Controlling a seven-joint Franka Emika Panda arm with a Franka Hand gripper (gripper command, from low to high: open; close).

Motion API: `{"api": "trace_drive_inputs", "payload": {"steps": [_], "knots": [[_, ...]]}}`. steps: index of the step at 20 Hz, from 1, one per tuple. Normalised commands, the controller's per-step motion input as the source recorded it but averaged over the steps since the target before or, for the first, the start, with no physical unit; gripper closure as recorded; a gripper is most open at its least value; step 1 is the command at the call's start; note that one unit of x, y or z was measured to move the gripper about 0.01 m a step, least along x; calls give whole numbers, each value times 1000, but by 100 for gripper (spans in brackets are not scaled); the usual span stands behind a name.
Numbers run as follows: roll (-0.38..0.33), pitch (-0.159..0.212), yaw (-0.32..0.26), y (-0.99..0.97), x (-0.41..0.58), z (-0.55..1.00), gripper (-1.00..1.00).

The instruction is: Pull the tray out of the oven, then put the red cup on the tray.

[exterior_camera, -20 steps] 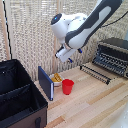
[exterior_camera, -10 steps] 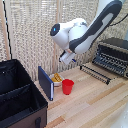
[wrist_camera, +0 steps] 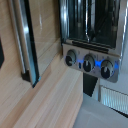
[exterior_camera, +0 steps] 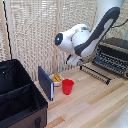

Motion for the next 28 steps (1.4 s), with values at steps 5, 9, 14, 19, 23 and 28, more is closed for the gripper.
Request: {"api": "trace_drive_inputs", "payload": {"steps": [5,9,14,19,23,28], "knots": [[-161,0,80,-622,206,-38,-100],[-76,0,149,-611,240,-20,-100],[-61,11,139,-663,199,-32,-100],[-40,10,96,-709,19,-97,-100],[-18,3,35,-714,6,-117,-100],[-24,9,25,-750,0,-69,-100]]}}
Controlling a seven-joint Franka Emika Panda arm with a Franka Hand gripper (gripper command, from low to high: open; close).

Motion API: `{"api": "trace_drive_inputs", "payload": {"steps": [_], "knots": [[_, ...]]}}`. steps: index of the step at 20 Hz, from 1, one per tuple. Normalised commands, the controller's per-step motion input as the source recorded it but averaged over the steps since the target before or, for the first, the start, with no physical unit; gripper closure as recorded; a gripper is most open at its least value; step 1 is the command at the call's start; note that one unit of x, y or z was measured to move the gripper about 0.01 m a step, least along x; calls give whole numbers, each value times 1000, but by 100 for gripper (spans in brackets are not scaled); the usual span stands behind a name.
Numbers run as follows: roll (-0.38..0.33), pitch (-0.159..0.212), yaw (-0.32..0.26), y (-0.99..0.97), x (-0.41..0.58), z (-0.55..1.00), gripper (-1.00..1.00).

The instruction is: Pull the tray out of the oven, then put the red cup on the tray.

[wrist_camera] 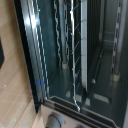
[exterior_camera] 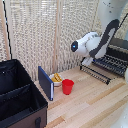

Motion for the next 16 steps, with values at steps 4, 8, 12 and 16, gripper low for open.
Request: {"api": "trace_drive_inputs", "payload": {"steps": [4,8,12,16], "knots": [[-32,26,27,-703,1,-21,-100],[-10,39,25,-596,4,0,-100],[0,27,19,-547,0,0,-100],[2,25,10,-448,13,0,-100]]}}
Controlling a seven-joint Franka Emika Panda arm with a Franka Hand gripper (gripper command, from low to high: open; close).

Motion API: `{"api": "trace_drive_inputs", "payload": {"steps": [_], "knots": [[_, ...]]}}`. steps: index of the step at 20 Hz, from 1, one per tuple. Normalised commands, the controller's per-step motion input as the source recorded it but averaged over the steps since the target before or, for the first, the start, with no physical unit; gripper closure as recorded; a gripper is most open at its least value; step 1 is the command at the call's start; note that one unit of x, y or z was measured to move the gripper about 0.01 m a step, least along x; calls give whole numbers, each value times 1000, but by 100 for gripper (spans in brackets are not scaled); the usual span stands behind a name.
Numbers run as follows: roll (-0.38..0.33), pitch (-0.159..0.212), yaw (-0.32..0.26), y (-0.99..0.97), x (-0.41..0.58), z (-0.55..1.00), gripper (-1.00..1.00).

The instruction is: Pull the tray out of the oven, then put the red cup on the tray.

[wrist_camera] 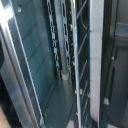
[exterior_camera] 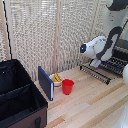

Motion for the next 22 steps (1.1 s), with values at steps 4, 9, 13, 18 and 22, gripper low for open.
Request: {"api": "trace_drive_inputs", "payload": {"steps": [4,9,13,18,22], "knots": [[43,16,0,-280,28,0,100],[10,0,-2,-197,0,0,100],[37,0,-7,-235,-11,0,100],[116,17,45,-241,-66,0,100],[220,40,92,95,-1,14,100]]}}
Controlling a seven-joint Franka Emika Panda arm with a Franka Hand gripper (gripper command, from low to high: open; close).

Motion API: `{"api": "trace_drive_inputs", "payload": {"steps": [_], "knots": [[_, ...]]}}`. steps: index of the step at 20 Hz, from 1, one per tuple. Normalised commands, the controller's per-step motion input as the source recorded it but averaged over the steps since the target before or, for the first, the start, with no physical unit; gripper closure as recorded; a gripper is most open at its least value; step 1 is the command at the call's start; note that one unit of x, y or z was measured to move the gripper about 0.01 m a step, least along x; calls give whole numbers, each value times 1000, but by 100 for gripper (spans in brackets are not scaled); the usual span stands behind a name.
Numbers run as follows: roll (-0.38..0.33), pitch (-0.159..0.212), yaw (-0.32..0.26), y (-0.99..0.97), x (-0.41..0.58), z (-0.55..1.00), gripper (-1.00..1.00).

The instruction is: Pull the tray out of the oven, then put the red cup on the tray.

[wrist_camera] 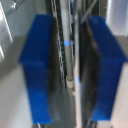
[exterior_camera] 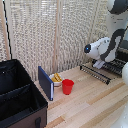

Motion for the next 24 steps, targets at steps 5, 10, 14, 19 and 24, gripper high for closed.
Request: {"api": "trace_drive_inputs", "payload": {"steps": [5,10,14,19,24], "knots": [[106,28,61,682,0,0,100],[2,-4,0,993,0,-51,100],[-26,-20,-11,989,0,-139,100],[-19,1,0,614,0,-104,-100],[30,11,3,33,115,-27,-100]]}}
